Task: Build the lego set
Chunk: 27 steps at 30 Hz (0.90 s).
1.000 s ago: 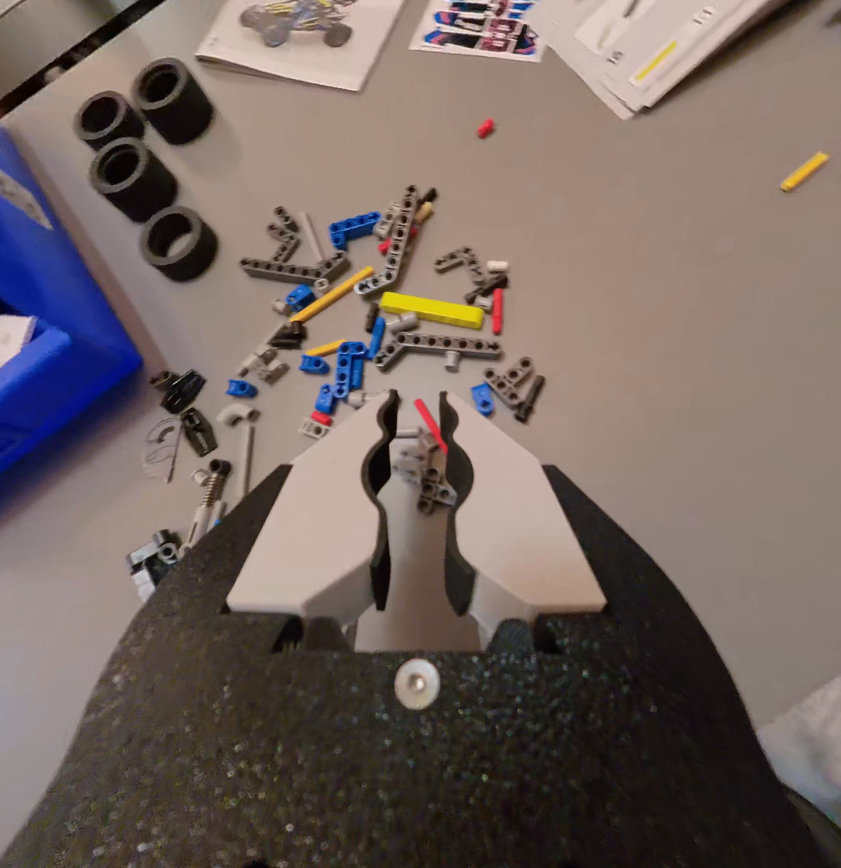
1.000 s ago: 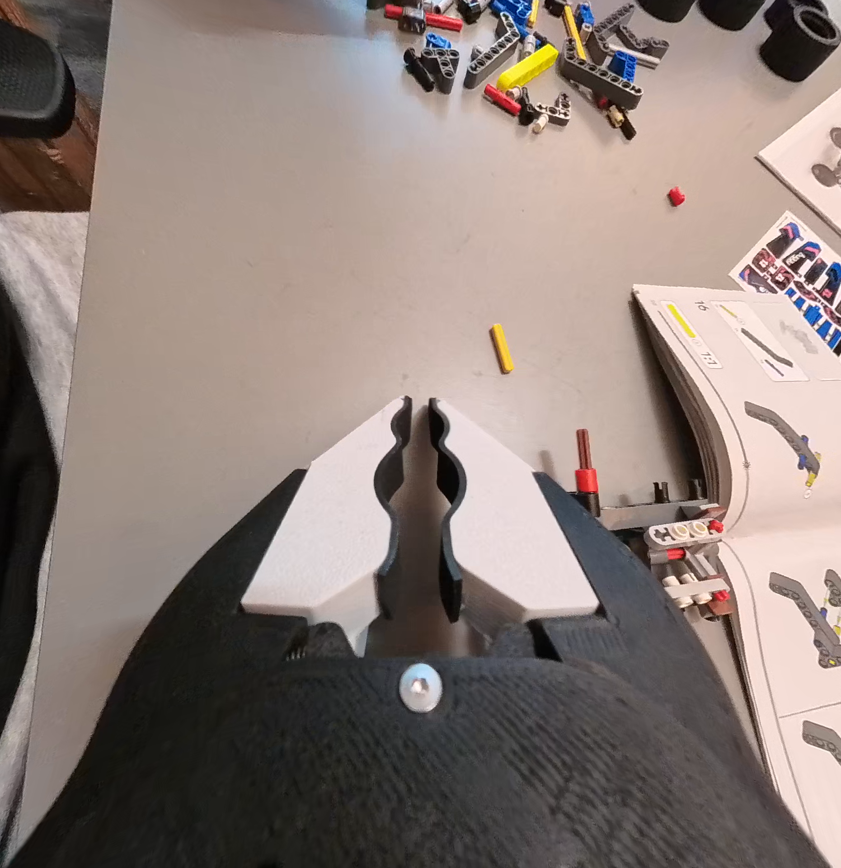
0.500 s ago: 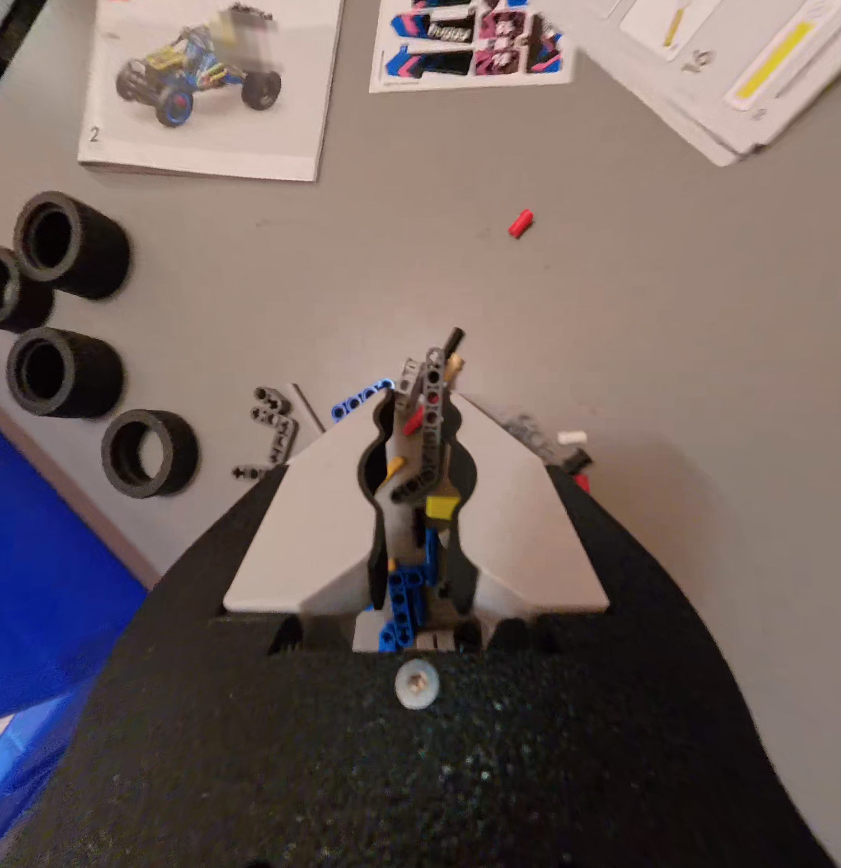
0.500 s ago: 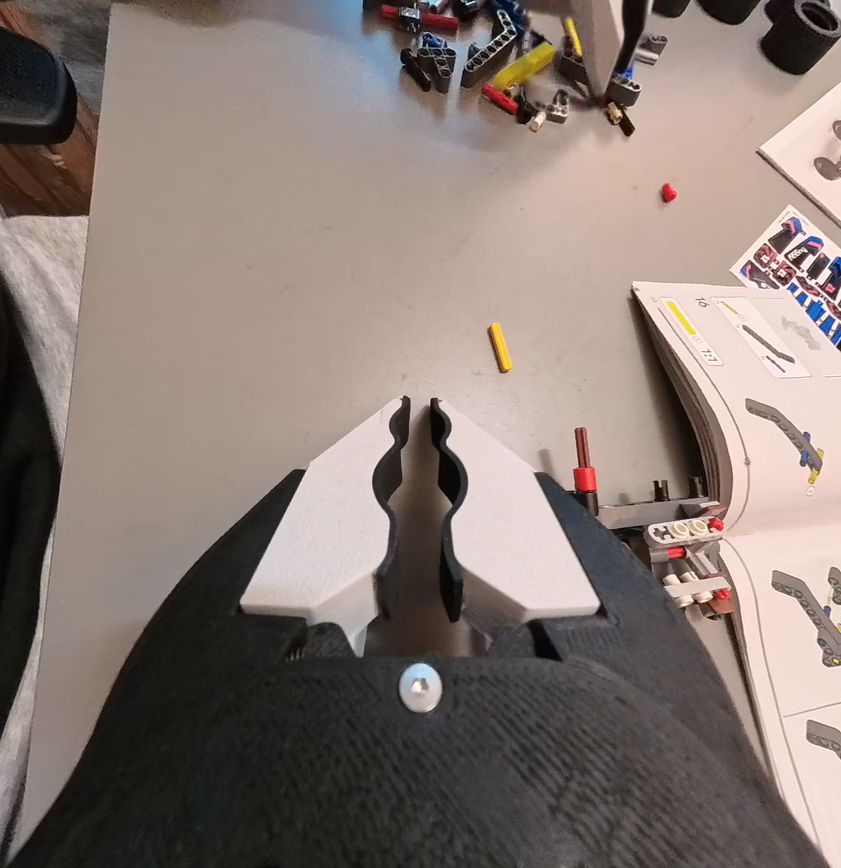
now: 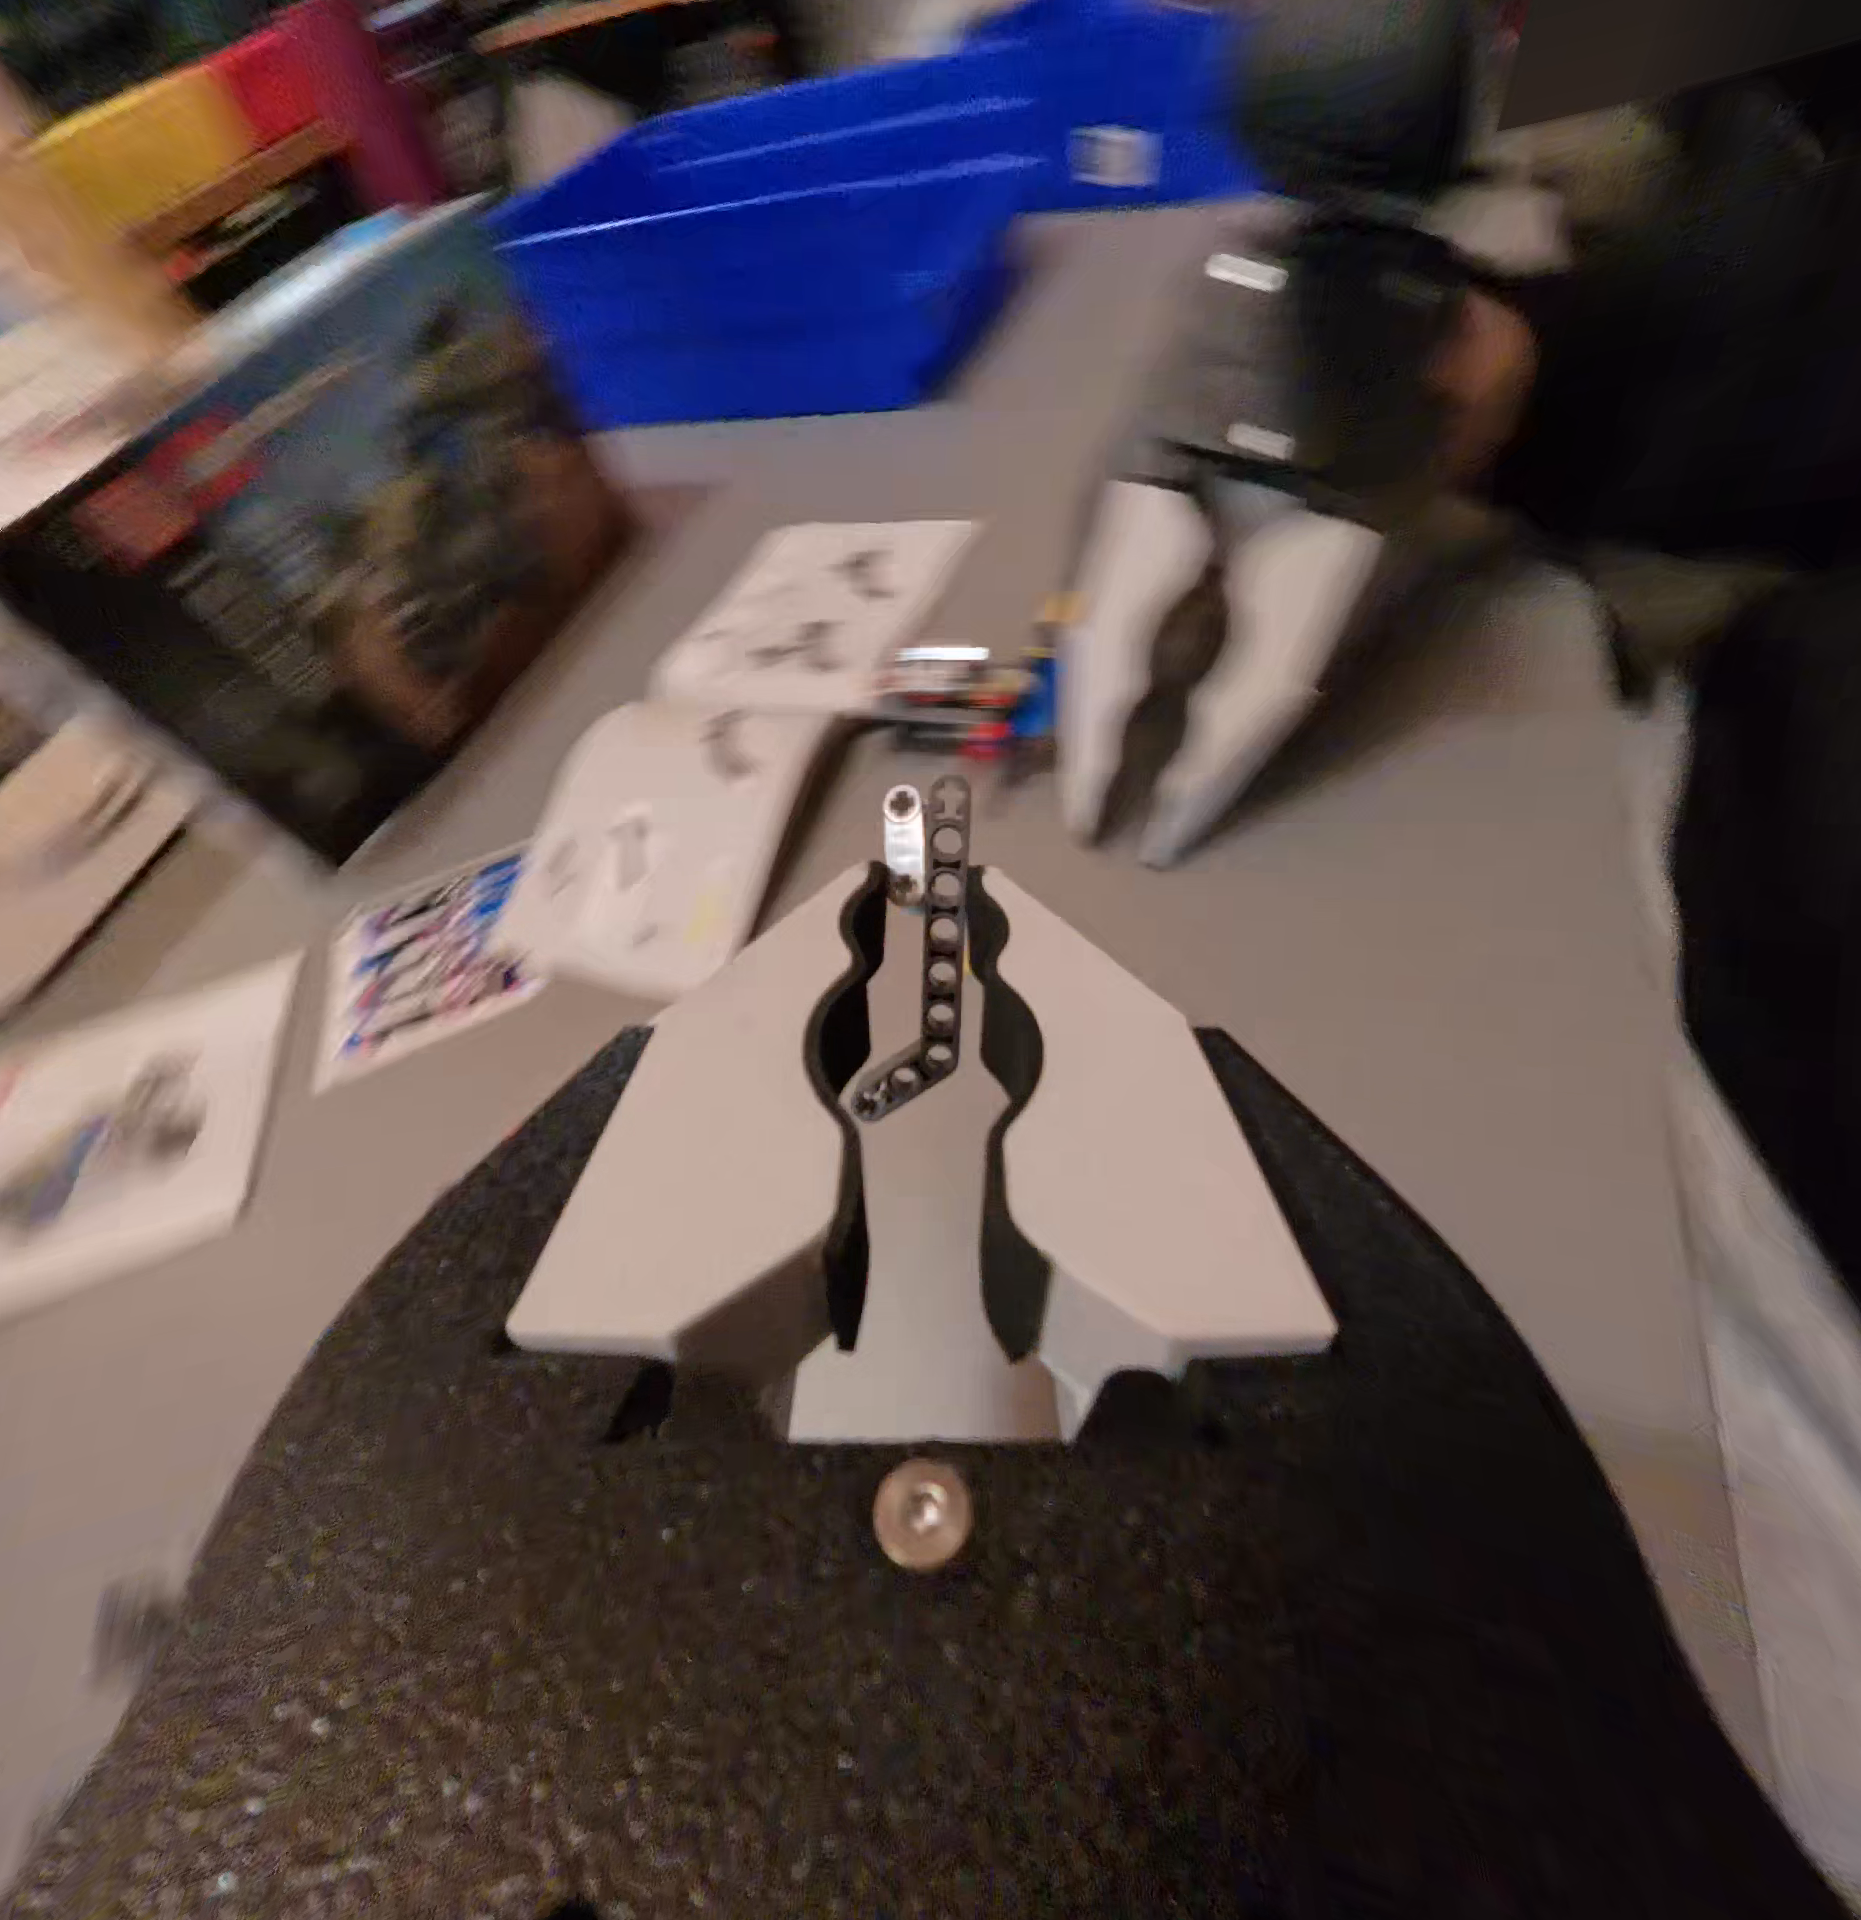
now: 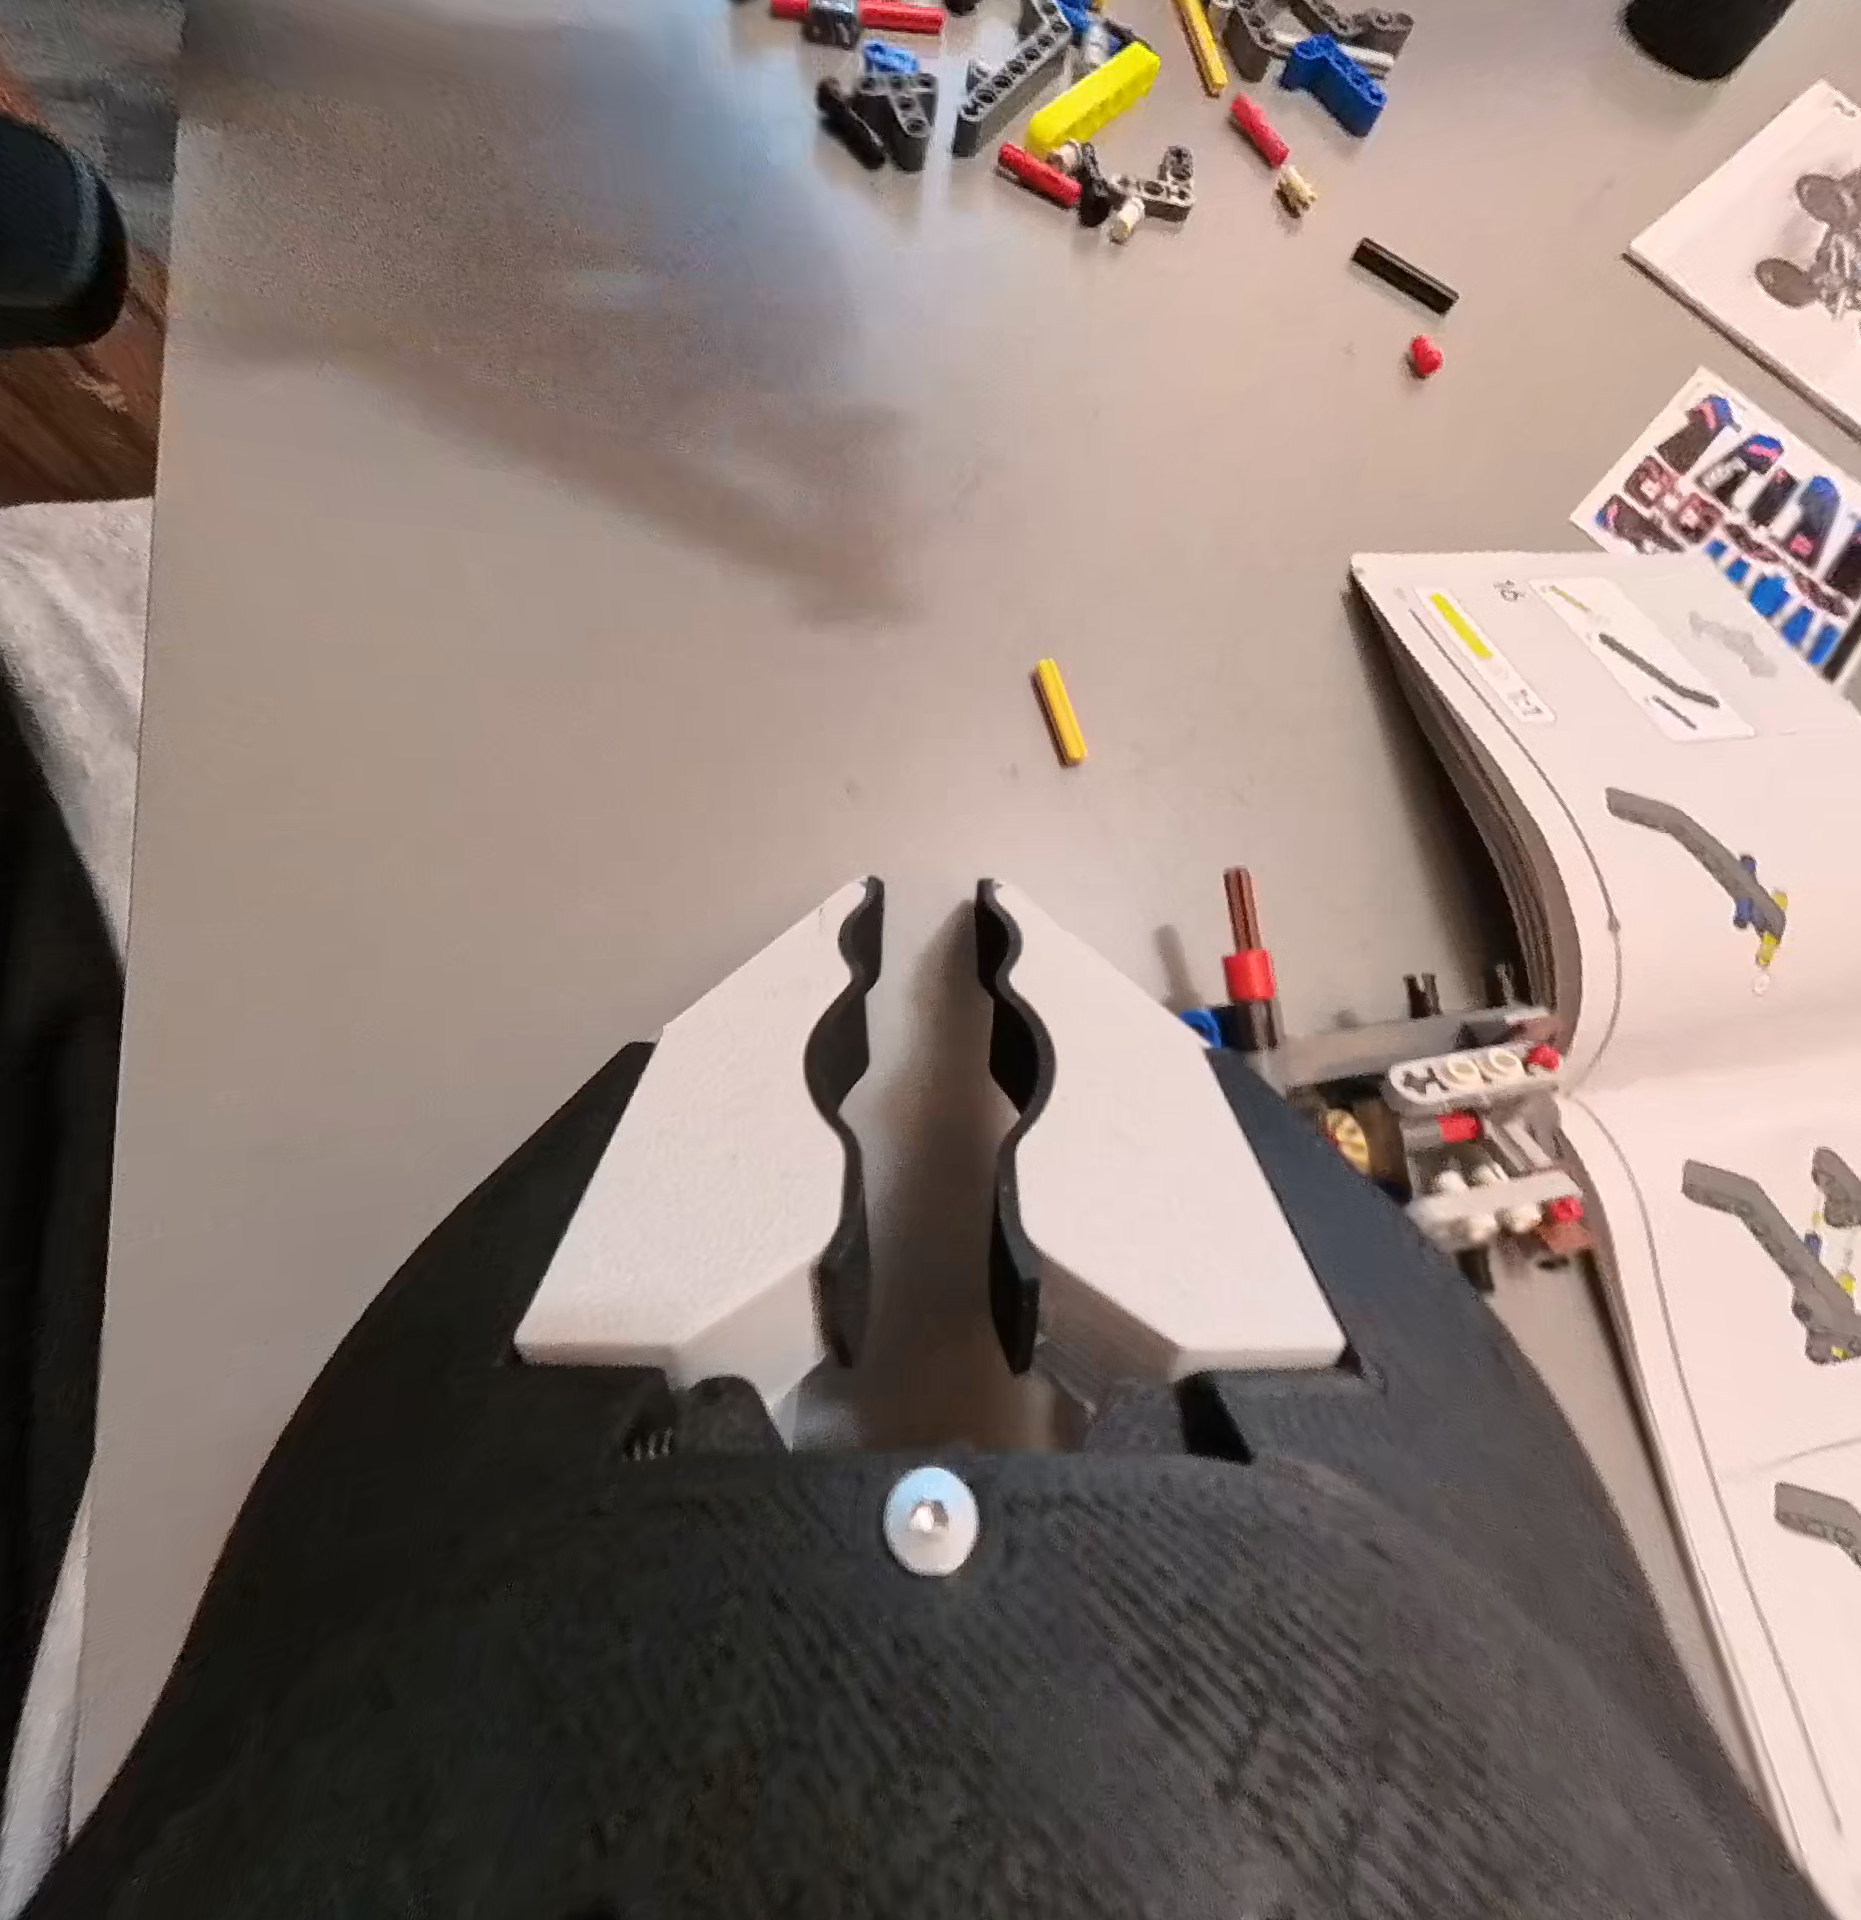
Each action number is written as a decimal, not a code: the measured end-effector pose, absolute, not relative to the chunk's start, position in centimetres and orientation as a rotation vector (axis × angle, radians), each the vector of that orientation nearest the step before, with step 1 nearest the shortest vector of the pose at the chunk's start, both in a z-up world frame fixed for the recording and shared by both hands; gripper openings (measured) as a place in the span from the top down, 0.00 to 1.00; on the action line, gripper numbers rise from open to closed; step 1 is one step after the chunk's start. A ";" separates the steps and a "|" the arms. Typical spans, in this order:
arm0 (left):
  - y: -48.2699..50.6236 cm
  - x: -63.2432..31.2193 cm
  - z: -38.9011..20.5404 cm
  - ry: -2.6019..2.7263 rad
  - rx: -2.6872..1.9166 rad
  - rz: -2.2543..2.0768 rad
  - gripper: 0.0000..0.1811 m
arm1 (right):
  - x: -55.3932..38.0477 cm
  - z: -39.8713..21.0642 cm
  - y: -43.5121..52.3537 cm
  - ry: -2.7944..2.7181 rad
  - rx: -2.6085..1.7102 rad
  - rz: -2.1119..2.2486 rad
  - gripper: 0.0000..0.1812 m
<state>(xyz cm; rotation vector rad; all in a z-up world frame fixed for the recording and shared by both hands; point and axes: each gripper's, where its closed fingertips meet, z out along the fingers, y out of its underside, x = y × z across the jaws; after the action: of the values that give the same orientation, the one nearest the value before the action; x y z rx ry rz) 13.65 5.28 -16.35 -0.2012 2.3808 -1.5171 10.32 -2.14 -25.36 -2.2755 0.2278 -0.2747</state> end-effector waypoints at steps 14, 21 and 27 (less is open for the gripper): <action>2.8 7.0 -24.3 2.671 0.509 -1.073 0.84 | 10.3 -25.4 -3.3 0.284 -2.273 -0.228 0.91; 4.5 8.4 -22.9 2.544 -0.276 -1.136 0.85 | 10.2 -25.4 -3.3 0.271 -2.274 -0.231 0.92; 2.4 7.8 -23.8 2.501 -0.629 -1.132 0.88 | 10.1 -25.4 -3.0 0.270 -2.276 -0.231 0.94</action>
<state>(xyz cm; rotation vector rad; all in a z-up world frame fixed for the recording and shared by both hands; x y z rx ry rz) 7.82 2.38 -23.84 -0.6290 2.5011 -1.1317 10.15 -2.97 -25.44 -2.2761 0.2698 -0.2310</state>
